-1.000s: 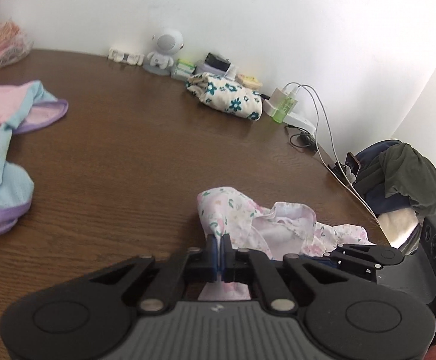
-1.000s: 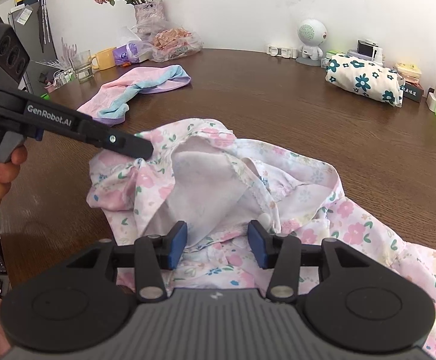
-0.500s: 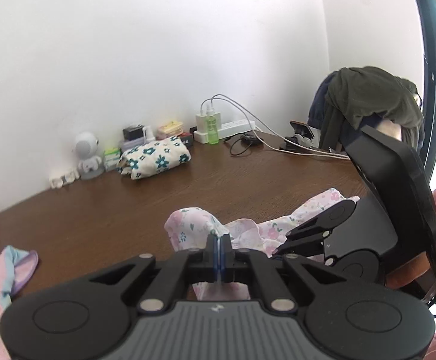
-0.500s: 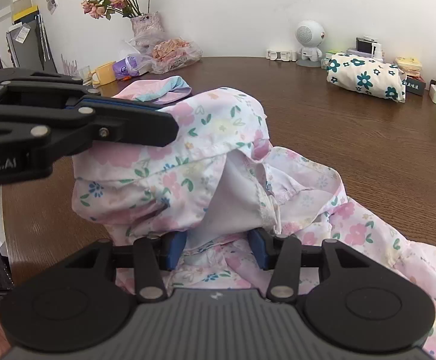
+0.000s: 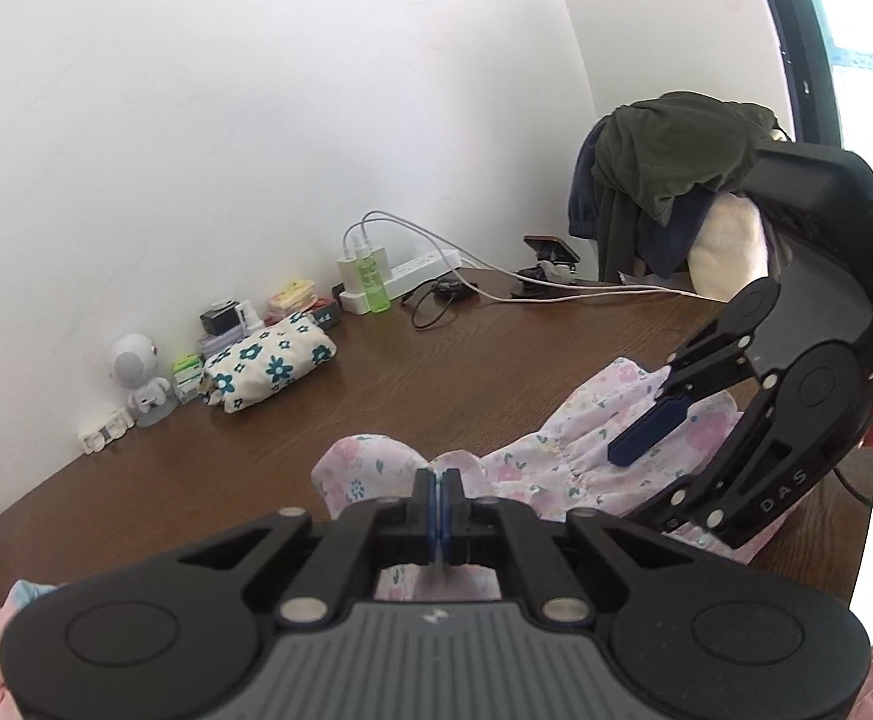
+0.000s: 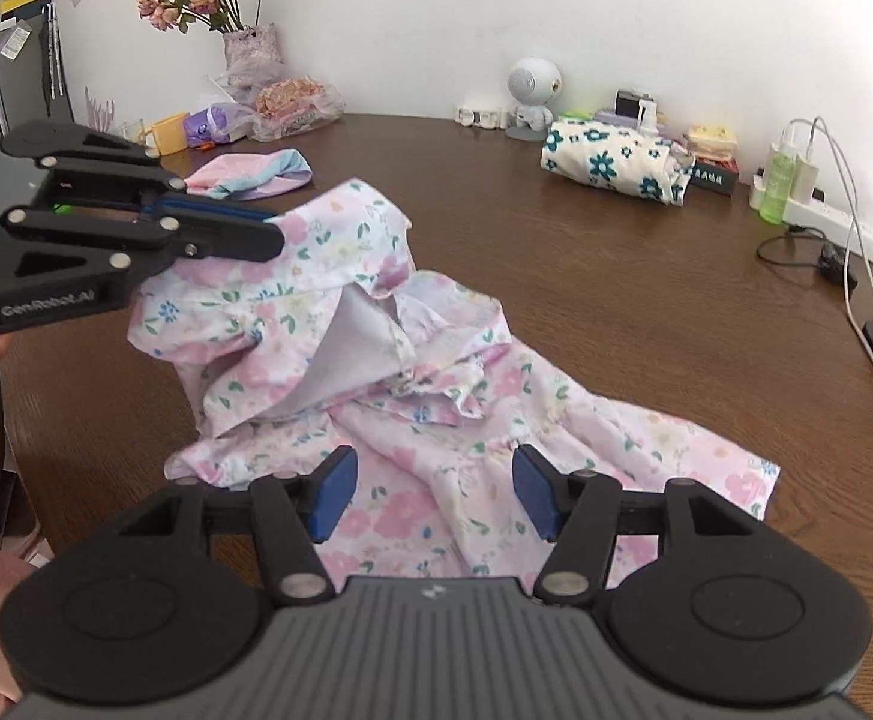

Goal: Fold clothes

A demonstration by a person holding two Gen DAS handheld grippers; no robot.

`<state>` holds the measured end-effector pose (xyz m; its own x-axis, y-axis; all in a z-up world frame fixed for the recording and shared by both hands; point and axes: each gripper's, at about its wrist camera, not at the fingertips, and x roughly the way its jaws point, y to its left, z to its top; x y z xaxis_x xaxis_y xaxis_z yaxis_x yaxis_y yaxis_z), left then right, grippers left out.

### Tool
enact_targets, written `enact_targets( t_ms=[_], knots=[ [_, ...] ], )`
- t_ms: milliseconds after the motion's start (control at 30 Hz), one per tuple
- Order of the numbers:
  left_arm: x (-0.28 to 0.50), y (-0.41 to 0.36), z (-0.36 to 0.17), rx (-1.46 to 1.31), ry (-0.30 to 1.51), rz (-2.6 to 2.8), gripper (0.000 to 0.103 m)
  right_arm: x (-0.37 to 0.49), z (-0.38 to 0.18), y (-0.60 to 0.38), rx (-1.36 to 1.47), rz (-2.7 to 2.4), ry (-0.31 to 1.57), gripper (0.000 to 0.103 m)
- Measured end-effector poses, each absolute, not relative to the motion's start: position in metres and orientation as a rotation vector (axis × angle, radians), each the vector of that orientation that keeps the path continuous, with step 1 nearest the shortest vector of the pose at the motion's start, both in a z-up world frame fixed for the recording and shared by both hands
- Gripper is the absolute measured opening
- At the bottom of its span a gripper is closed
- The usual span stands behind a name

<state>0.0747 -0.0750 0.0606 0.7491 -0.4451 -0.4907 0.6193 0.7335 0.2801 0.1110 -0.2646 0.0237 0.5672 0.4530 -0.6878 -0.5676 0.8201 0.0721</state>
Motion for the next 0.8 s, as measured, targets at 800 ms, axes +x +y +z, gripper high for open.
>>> enact_targets(
  t_ms=[800],
  knots=[
    [0.061,-0.157,0.003,0.599,0.5,-0.867,0.001,0.103,0.04,-0.34,0.066,0.567,0.657,0.059]
  ],
)
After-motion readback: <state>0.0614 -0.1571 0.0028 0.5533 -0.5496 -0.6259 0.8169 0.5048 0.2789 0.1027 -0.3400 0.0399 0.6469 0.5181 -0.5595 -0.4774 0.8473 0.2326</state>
